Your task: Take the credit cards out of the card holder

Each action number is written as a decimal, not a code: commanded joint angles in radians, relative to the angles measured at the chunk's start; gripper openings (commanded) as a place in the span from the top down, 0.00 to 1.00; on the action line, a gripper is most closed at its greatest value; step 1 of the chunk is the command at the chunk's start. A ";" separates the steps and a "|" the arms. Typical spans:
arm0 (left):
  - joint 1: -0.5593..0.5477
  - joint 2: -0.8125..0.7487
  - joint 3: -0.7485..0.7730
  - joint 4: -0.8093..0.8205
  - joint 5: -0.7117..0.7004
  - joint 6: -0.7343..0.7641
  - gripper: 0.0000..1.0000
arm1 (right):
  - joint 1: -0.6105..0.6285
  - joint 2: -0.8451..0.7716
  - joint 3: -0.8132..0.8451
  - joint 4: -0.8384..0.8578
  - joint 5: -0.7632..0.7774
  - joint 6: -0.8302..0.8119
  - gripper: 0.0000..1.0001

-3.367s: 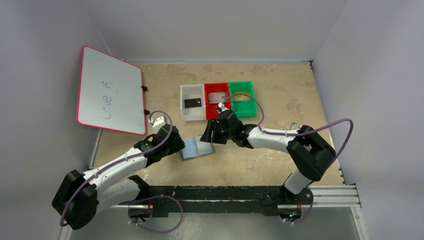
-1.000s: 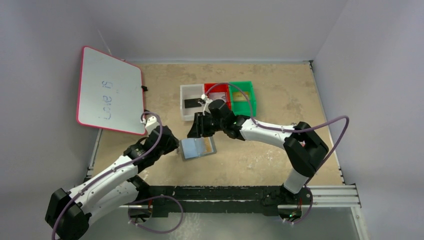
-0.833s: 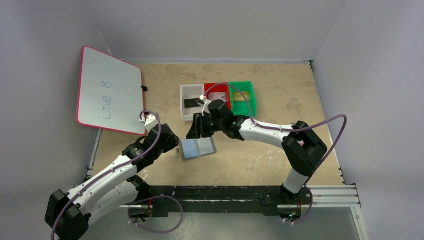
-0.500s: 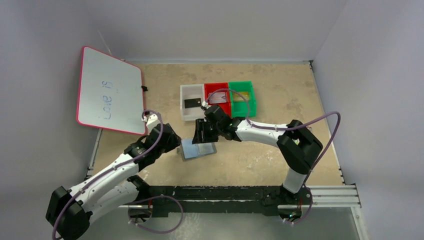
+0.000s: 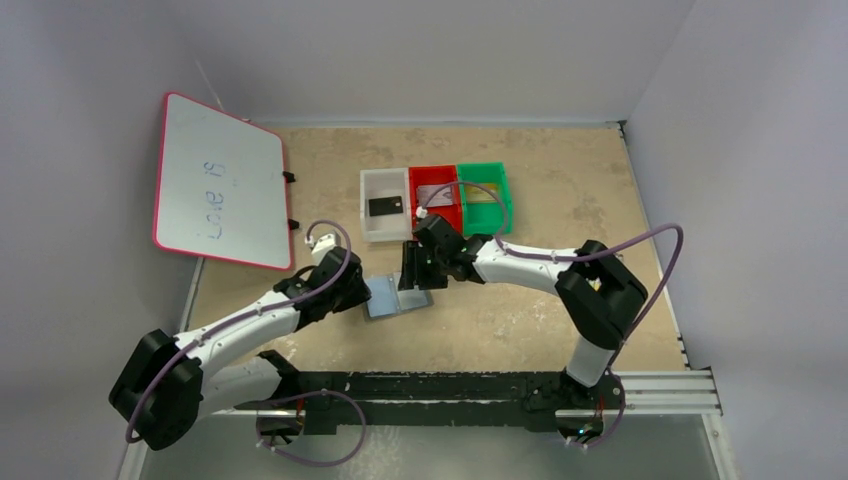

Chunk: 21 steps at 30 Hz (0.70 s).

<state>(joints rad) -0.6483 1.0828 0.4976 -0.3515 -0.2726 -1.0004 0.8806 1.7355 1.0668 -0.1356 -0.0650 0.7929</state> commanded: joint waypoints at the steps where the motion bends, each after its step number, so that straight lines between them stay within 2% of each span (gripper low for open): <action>1: 0.001 0.008 -0.012 0.043 0.014 0.035 0.55 | 0.001 0.036 0.029 -0.016 0.018 0.013 0.44; 7: 0.001 0.027 -0.017 0.060 0.024 0.040 0.56 | 0.002 0.058 0.056 -0.041 0.080 0.000 0.43; 13: 0.002 0.057 -0.018 0.077 0.045 0.051 0.58 | 0.002 0.085 0.064 -0.011 0.021 -0.020 0.41; 21: 0.001 0.057 -0.021 0.099 0.062 0.049 0.63 | 0.004 0.087 0.095 0.040 -0.053 -0.044 0.52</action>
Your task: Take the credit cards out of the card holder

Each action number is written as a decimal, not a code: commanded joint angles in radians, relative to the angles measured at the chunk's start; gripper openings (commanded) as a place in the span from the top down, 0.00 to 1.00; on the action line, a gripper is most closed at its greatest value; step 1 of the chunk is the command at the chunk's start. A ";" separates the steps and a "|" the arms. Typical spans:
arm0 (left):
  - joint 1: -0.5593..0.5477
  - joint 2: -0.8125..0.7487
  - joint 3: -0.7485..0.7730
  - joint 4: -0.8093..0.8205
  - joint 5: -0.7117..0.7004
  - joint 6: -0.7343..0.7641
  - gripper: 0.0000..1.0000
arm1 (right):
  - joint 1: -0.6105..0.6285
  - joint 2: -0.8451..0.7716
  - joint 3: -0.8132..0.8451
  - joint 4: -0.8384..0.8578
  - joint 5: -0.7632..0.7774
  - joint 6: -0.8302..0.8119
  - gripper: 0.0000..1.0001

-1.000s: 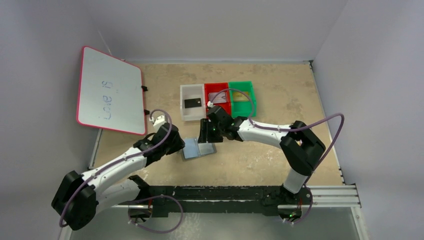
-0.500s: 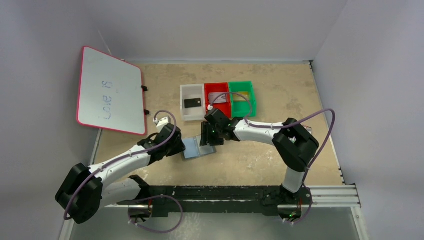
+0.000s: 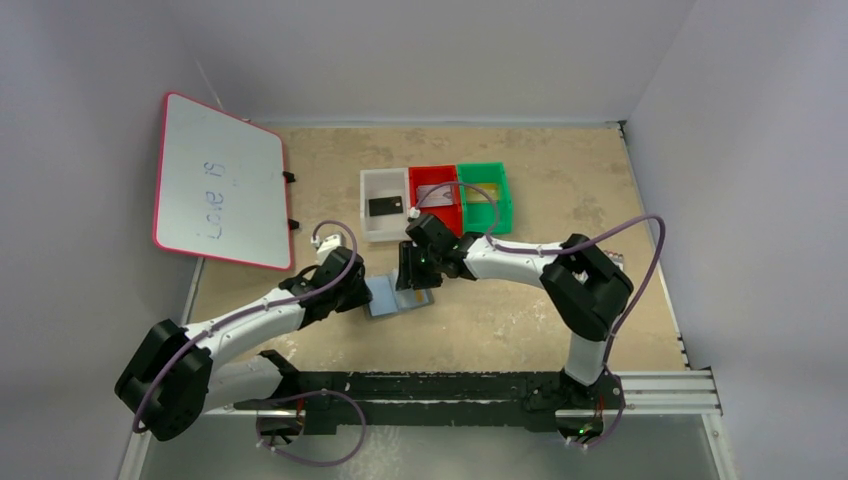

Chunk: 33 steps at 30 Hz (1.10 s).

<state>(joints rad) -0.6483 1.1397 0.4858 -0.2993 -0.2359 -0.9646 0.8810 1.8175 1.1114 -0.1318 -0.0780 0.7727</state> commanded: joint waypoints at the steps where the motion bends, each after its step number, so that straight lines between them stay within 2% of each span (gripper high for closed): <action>1: 0.001 0.001 -0.007 0.048 0.025 0.012 0.63 | 0.004 0.004 0.056 0.036 -0.041 -0.024 0.54; 5: 0.002 0.009 -0.004 0.052 0.031 0.014 0.64 | 0.004 0.006 0.068 0.056 -0.077 -0.036 0.56; 10: 0.001 0.006 0.001 0.050 0.030 0.014 0.65 | 0.003 0.030 0.066 0.158 -0.232 -0.049 0.54; 16: 0.002 -0.025 0.009 0.035 0.003 0.003 0.64 | 0.003 0.091 0.102 0.191 -0.313 -0.042 0.57; 20: 0.001 -0.039 0.011 0.015 -0.015 -0.005 0.64 | 0.004 0.113 0.116 0.182 -0.328 -0.038 0.64; 22: 0.002 -0.043 0.010 0.011 -0.018 -0.005 0.65 | 0.003 0.124 0.119 0.175 -0.327 -0.039 0.72; 27: 0.001 -0.063 0.018 -0.017 -0.047 -0.017 0.65 | 0.003 0.151 0.123 0.140 -0.298 -0.041 0.77; 30: 0.001 -0.105 0.029 -0.034 -0.063 -0.032 0.65 | 0.003 0.156 0.110 0.116 -0.258 -0.035 0.92; 33: 0.001 -0.153 0.044 -0.009 -0.042 -0.040 0.63 | 0.004 0.158 0.099 0.086 -0.204 -0.033 0.96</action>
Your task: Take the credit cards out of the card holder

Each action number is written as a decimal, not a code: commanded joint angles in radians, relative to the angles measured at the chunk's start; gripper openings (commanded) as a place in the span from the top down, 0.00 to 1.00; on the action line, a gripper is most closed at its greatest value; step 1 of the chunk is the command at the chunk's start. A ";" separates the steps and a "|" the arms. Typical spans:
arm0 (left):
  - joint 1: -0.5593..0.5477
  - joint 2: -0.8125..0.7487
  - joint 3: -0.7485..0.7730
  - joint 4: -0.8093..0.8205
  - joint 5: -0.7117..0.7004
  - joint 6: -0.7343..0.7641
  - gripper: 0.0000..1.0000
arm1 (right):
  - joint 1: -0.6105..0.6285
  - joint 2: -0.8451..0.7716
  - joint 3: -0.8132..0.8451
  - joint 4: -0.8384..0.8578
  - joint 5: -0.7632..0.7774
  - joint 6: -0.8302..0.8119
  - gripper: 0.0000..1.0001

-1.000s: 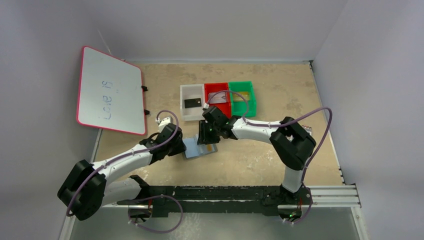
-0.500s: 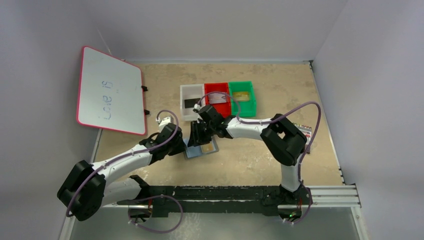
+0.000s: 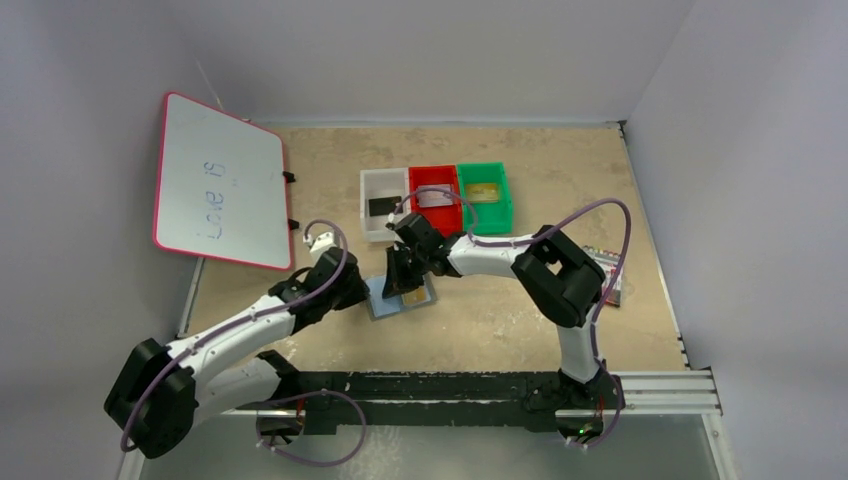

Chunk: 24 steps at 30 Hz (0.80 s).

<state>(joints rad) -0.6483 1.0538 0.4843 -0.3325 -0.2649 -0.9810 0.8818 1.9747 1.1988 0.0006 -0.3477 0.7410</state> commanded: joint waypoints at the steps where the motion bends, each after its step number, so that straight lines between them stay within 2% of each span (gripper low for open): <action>1: 0.001 -0.077 0.048 0.046 0.004 -0.024 0.63 | 0.003 -0.002 0.003 -0.048 0.073 0.003 0.97; 3: 0.001 -0.084 0.053 0.096 0.046 -0.032 0.62 | 0.002 -0.007 -0.011 -0.045 0.086 0.011 1.00; 9: 0.002 -0.022 0.039 0.265 0.177 -0.078 0.62 | 0.002 -0.041 -0.057 -0.023 0.118 0.045 1.00; 13: 0.002 0.049 0.005 0.390 0.247 -0.148 0.65 | 0.002 -0.059 -0.078 -0.020 0.145 0.067 1.00; 24: 0.001 0.172 -0.074 0.425 0.152 -0.279 0.77 | 0.000 -0.155 -0.141 0.015 0.193 0.085 1.00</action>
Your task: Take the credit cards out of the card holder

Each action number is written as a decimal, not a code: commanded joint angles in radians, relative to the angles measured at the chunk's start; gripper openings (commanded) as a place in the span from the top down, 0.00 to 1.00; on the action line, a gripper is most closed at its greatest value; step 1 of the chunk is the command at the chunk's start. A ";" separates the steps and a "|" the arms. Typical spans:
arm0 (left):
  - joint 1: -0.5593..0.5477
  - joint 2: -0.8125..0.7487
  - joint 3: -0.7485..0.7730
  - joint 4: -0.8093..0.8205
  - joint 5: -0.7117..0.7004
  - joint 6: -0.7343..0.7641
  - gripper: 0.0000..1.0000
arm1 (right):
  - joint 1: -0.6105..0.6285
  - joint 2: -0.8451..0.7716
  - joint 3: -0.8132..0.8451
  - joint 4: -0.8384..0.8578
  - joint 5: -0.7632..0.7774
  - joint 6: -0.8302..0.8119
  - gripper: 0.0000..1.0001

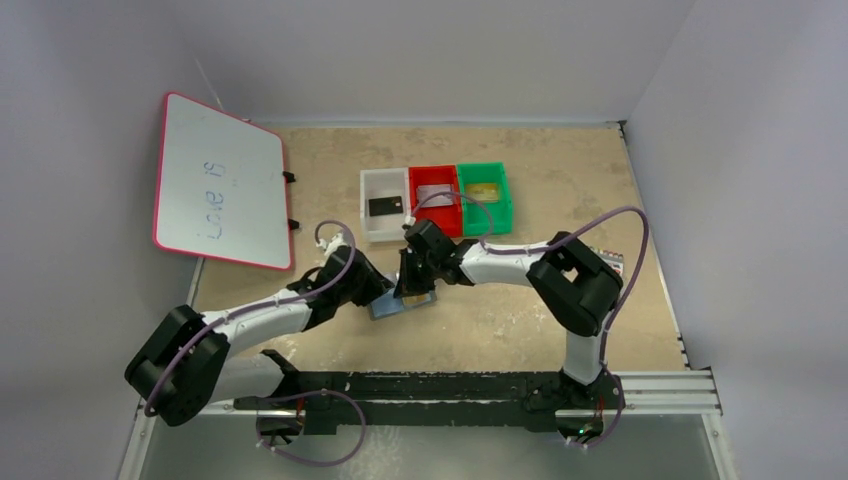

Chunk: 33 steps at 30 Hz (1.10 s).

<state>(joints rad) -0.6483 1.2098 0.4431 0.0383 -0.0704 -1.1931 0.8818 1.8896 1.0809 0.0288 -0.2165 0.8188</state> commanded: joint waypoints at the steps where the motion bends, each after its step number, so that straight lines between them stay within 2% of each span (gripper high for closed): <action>1: 0.001 0.022 -0.041 0.060 -0.046 -0.068 0.77 | 0.000 -0.085 -0.029 -0.013 0.067 0.005 1.00; 7: 0.002 0.051 -0.037 0.078 -0.020 -0.026 0.77 | 0.000 -0.197 -0.058 -0.054 0.169 0.021 1.00; 12: 0.001 0.070 -0.025 0.155 0.039 0.006 0.72 | -0.026 -0.213 -0.059 -0.146 0.278 0.059 1.00; 23: 0.000 0.171 -0.010 0.249 0.119 0.019 0.70 | -0.084 -0.174 -0.099 -0.095 0.182 0.016 0.98; 33: -0.001 0.208 -0.017 0.230 0.112 0.026 0.69 | -0.087 -0.095 -0.095 -0.115 0.146 -0.006 0.97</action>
<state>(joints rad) -0.6483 1.3914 0.4080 0.2745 0.0406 -1.2072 0.7952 1.7660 0.9813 -0.0589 -0.0738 0.8322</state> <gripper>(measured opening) 0.308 0.028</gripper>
